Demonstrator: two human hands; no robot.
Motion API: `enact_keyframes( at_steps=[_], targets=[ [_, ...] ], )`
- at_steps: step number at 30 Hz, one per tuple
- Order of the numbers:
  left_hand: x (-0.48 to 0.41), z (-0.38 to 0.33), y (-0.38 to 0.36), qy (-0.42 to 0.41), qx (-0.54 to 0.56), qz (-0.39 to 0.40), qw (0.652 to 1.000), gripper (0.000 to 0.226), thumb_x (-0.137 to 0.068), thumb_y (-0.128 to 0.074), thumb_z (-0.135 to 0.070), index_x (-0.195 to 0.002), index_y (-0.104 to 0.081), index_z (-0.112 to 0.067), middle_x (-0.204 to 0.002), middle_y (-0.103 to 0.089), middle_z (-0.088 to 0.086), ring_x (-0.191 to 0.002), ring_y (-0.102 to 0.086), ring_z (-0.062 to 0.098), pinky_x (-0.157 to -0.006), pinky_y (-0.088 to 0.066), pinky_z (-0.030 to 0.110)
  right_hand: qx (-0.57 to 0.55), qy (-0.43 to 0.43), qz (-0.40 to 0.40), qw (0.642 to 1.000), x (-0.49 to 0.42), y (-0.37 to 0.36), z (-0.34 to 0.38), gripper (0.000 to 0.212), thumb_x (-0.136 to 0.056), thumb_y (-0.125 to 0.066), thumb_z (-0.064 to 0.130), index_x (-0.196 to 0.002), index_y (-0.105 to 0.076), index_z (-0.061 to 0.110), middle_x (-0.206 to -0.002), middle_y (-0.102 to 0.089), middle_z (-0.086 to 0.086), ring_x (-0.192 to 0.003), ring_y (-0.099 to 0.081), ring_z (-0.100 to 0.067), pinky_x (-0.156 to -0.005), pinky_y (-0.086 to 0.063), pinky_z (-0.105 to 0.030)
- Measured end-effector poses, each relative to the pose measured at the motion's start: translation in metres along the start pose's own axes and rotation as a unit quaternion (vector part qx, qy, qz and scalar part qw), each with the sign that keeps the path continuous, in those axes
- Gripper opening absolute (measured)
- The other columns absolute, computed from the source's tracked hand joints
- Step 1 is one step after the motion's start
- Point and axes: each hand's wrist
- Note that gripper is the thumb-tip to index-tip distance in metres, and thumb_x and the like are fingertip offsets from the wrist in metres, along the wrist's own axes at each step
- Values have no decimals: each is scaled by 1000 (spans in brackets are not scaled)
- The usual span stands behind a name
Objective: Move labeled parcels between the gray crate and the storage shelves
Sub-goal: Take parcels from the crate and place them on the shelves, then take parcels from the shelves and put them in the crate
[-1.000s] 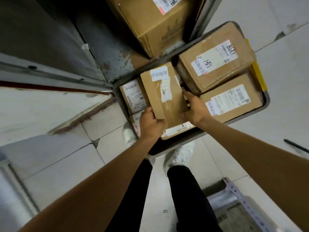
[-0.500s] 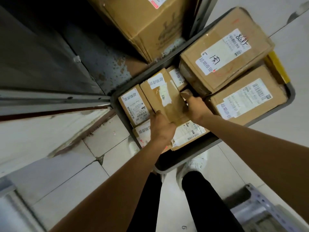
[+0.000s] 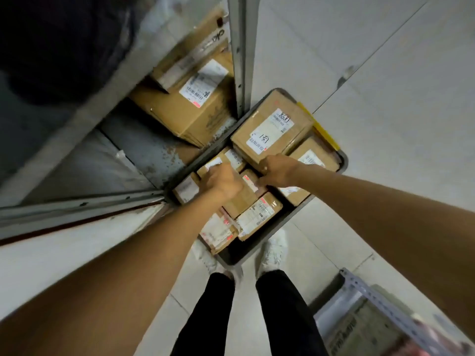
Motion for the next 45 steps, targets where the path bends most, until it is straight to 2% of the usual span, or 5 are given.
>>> enact_keyframes(
  at_steps=[3,10,18,34,45],
  targets=[
    [43,-50,48,-50,-52,21,997,31,-86,-66,-15,-116,-63,-8,-125,-57,12,-111,-58,31,-95,-50,38,24,-13,-12,1000,64,49,1,58,-91,-61,45,-128,-54,2,-125,-59,-17,-113,-55,-33,-95,-48,-41],
    [179,-139,155,-157,-183,20,970,36,-85,-69,-24,-117,-61,-12,-124,-55,11,-113,-56,27,-82,-43,26,111,-40,-46,992,238,146,15,52,-87,-65,45,-122,-56,8,-109,-59,-8,-96,-56,-26,-86,-51,-37],
    [306,-205,251,-287,-262,-64,919,34,-79,-72,-29,-110,-65,-15,-114,-64,5,-103,-61,26,-82,-49,31,62,-91,-205,973,412,208,66,56,-88,-64,48,-124,-59,5,-118,-62,-14,-106,-58,-31,-90,-50,-40],
    [499,-141,270,-475,-324,-74,814,32,-79,-72,-32,-107,-65,-18,-111,-66,6,-97,-62,25,-85,-53,39,-16,-221,-296,929,615,70,193,53,-85,-69,42,-125,-59,9,-119,-62,-12,-106,-58,-29,-91,-50,-40],
    [585,-92,254,-453,-331,-120,819,37,-84,-70,-33,-113,-65,-11,-112,-67,8,-98,-63,26,-90,-54,43,11,-167,-354,920,678,17,213,56,-84,-70,43,-122,-59,5,-117,-64,-15,-104,-61,-33,-94,-51,-47]
  ],
)
Point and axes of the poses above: each hand's wrist, its own x-axis away from the middle knuckle, its own y-axis out of the back of the hand, z = x × y
